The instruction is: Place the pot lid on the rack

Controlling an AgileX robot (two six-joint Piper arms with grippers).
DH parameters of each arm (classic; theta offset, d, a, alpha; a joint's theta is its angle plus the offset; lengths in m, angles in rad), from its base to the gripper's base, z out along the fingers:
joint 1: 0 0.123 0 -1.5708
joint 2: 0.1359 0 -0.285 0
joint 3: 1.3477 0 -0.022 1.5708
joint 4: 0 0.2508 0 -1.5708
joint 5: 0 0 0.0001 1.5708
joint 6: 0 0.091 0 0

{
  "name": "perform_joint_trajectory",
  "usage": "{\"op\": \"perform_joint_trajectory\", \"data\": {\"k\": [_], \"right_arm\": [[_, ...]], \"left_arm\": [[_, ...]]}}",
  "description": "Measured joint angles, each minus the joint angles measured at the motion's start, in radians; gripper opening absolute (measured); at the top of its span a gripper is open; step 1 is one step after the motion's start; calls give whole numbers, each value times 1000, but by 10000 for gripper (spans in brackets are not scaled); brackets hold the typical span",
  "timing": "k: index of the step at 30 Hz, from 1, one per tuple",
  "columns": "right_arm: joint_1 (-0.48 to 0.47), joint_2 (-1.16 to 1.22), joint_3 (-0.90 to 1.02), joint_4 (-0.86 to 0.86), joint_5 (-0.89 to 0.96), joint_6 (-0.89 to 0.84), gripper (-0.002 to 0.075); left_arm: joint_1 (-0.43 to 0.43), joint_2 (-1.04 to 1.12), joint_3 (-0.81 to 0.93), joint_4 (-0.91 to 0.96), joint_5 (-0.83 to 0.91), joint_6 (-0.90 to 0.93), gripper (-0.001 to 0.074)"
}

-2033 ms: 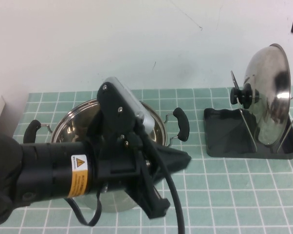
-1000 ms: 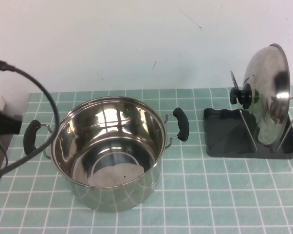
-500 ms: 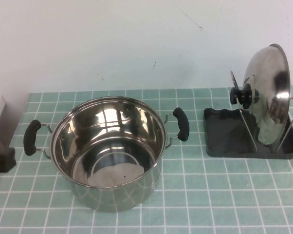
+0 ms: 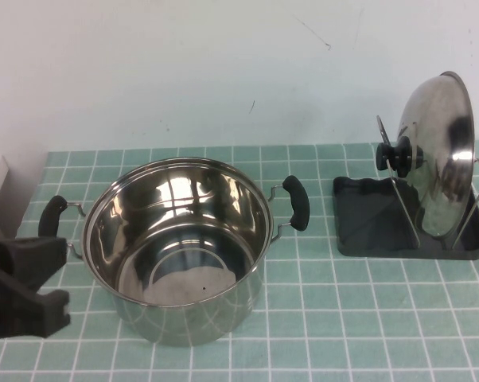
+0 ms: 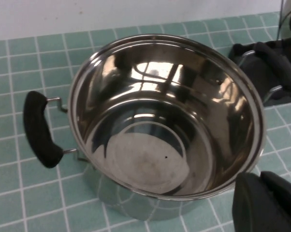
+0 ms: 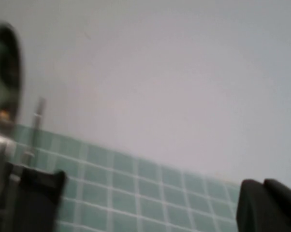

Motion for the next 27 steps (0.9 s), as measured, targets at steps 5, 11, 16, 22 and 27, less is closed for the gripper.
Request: {"op": "perform_joint_trajectory", "data": {"k": [5,11,16,22,27], "right_arm": [[4,-153,12,-205,-385,293,-1],[8,-274,12,-252,-647,374,-1],[36,-307,12,-264,-804,380,-1],[137,-344,12,-269,-913,349,-1],[202,-346,12,-269,-918,282,-1]], "left_arm": [[0,0,0,-52,-33,64,-2],[0,0,7,-67,-81,118,-2],[0,-28,98,-87,-173,122,-2],[0,-123,285,-103,-399,122,-2],[0,-208,413,-81,-556,138,-2]]}}
